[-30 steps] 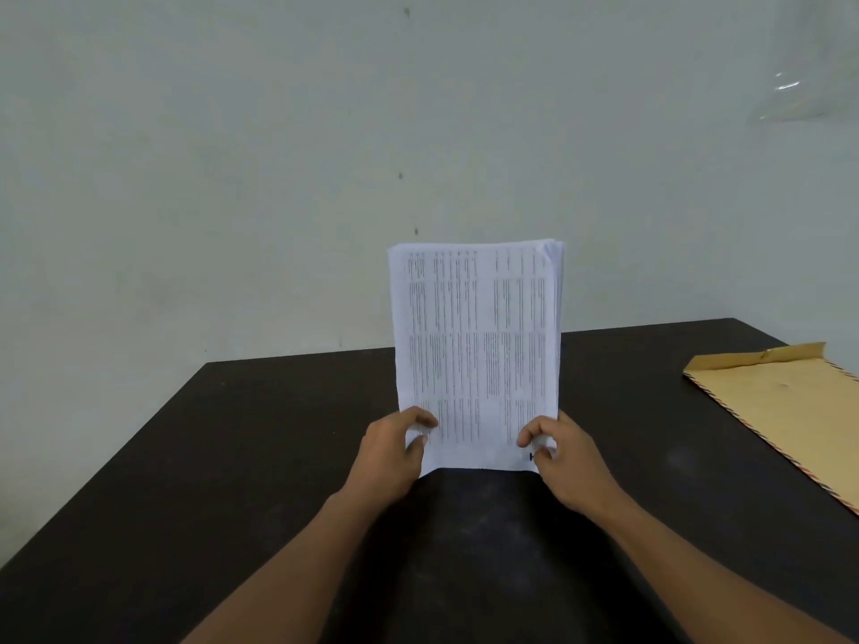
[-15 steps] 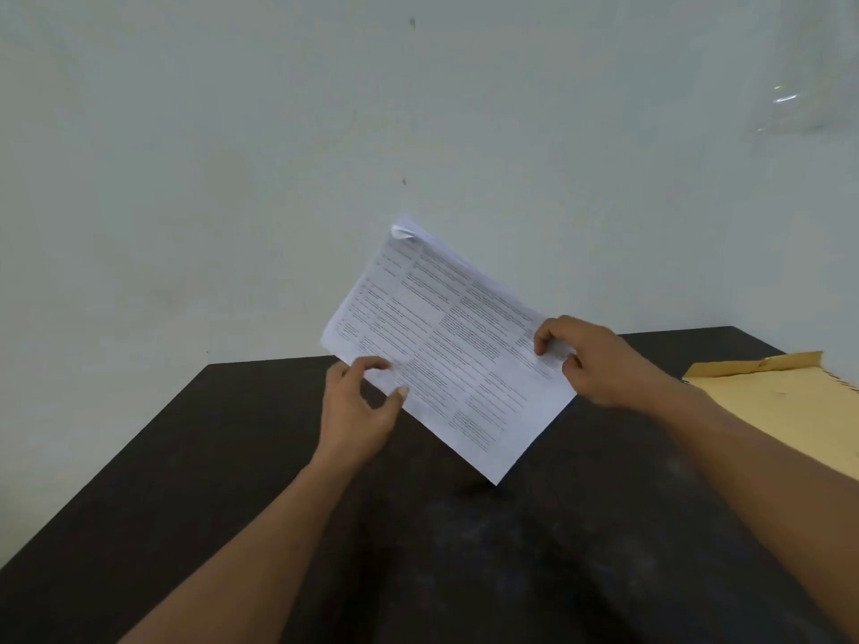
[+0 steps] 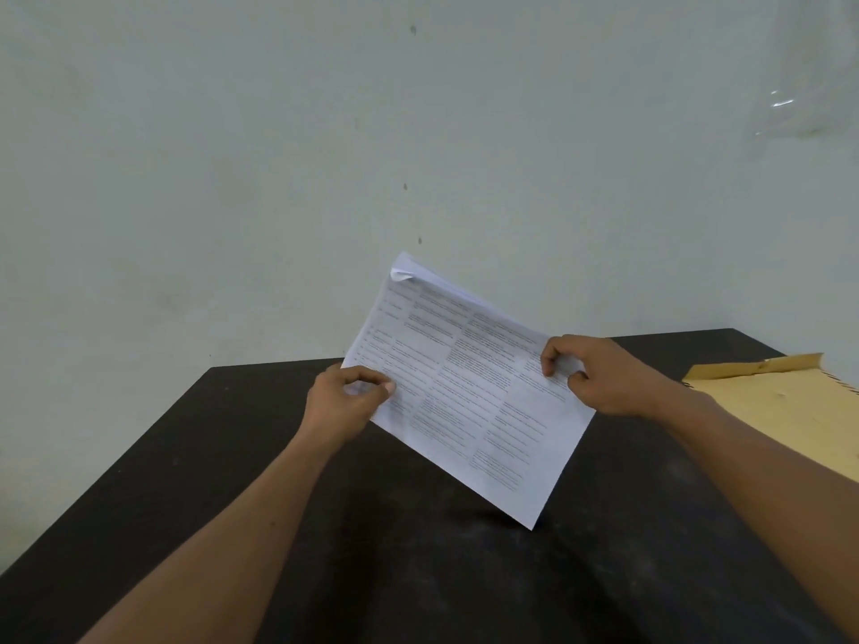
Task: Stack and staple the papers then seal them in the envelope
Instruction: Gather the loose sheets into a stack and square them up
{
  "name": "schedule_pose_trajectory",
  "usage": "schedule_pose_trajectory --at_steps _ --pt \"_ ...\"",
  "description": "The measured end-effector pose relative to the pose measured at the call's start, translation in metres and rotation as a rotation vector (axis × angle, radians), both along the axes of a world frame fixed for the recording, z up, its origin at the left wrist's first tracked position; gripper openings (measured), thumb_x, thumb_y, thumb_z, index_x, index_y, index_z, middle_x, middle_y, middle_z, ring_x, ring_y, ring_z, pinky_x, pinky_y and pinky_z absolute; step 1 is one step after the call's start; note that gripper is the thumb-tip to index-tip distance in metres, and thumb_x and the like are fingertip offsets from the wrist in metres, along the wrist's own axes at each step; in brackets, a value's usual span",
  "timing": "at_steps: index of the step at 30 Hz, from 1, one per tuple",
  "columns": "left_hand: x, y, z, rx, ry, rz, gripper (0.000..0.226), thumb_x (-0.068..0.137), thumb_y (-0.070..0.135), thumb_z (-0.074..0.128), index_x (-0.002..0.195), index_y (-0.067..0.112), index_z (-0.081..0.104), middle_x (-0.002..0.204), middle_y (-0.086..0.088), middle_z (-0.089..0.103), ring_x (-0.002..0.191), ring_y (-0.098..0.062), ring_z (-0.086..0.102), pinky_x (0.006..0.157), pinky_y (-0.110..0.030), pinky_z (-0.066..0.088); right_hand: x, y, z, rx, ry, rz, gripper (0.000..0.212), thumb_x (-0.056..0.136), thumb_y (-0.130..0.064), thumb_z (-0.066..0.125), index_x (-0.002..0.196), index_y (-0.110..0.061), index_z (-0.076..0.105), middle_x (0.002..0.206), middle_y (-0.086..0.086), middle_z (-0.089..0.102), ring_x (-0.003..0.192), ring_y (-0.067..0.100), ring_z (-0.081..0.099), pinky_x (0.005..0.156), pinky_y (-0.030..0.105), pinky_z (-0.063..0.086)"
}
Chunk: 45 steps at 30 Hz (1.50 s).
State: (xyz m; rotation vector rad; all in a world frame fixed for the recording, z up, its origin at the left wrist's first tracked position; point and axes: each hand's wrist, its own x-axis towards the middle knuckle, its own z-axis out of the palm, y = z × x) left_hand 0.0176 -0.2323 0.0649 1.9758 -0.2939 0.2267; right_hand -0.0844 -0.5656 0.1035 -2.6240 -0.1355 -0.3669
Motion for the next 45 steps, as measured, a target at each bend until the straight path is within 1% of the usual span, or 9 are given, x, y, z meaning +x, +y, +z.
schedule_pose_trajectory --at_steps 4,9,15,23,27,33,40,42,45 --pt "0.004 -0.002 -0.004 -0.047 0.014 -0.013 0.009 0.077 0.021 0.085 0.076 0.025 0.077 0.096 0.007 0.073 0.1 -0.016 0.066 0.085 -0.032 0.055 -0.001 0.002 -0.01 0.043 0.004 -0.015 0.04 0.08 0.004 0.046 0.084 -0.033 0.059 0.102 -0.014 0.062 0.092 0.014 0.059 0.075 0.032 0.052" --pt "0.005 -0.006 0.001 -0.28 -0.039 0.064 0.016 0.081 0.016 0.081 0.089 0.029 0.075 0.109 0.004 0.069 0.096 -0.019 0.069 0.081 -0.037 0.06 -0.006 0.003 -0.022 0.18 -0.032 -0.079 0.039 0.081 0.007 0.047 0.083 -0.029 0.059 0.103 -0.013 0.061 0.074 0.006 0.053 0.06 0.019 0.04" --pt "-0.004 -0.023 -0.001 -0.49 0.218 -0.171 0.015 0.086 0.004 0.076 0.098 0.011 0.071 0.11 -0.011 0.073 0.091 -0.026 0.074 0.078 -0.039 0.059 -0.006 0.023 -0.047 0.433 -0.142 -0.16 0.027 0.09 0.007 0.052 0.09 -0.02 0.056 0.128 -0.01 0.05 0.107 0.016 0.055 0.069 0.028 0.059" --pt "-0.009 -0.035 0.011 -0.585 0.237 -0.052 0.04 0.086 0.004 0.075 0.11 0.016 0.045 0.109 -0.007 0.069 0.098 -0.024 0.072 0.076 -0.041 0.06 -0.009 0.039 -0.067 0.415 -0.089 -0.114 0.027 0.091 0.003 0.058 0.089 -0.024 0.054 0.134 -0.009 0.048 0.133 0.024 0.042 0.096 0.033 0.055" --pt "-0.016 -0.042 0.017 -0.434 0.243 -0.152 0.032 0.093 0.007 0.067 0.124 0.013 0.06 0.114 -0.002 0.072 0.102 -0.021 0.071 0.093 -0.05 0.057 -0.01 0.045 -0.057 0.423 -0.035 -0.047 0.028 0.088 -0.002 0.063 0.094 -0.029 0.057 0.136 -0.011 0.048 0.129 0.02 0.047 0.088 0.033 0.058" --pt "-0.026 -0.05 0.026 -0.157 0.114 -0.193 0.031 0.101 0.015 0.056 0.131 0.022 0.052 0.122 0.003 0.066 0.112 -0.018 0.064 0.099 -0.049 0.053 -0.004 0.054 -0.022 0.574 -0.154 -0.125 0.033 0.088 0.007 0.057 0.091 -0.022 0.07 0.116 -0.006 0.065 0.087 0.034 0.065 0.075 0.039 0.06" --pt "-0.032 -0.059 0.028 -0.035 -0.409 -0.03 0.067 0.1 0.009 0.055 0.14 0.039 0.012 0.111 0.011 0.056 0.083 -0.002 0.065 0.058 -0.008 0.05 0.001 0.059 -0.012 0.533 -0.322 -0.131 0.037 0.09 0.01 0.052 0.088 -0.023 0.07 0.114 -0.002 0.061 0.095 0.006 0.058 0.066 0.014 0.053" --pt "-0.033 -0.059 0.019 0.016 -0.463 -0.03 0.057 0.099 0.007 0.056 0.135 0.037 0.023 0.116 0.008 0.056 0.082 -0.004 0.066 0.06 -0.009 0.052 -0.001 0.06 -0.018 0.526 -0.295 -0.13 0.037 0.091 0.009 0.052 0.087 -0.023 0.069 0.117 0.0 0.06 0.084 0.001 0.056 0.058 0.014 0.053" --pt "-0.034 -0.059 0.006 0.045 -0.341 -0.087 0.033 0.097 0.007 0.06 0.115 0.033 0.054 0.117 0.01 0.062 0.1 -0.007 0.064 0.084 -0.015 0.054 -0.004 0.061 -0.031 0.503 -0.267 -0.137 0.038 0.091 0.009 0.053 0.083 -0.025 0.067 0.123 0.001 0.057 0.108 0.008 0.056 0.065 0.018 0.058"
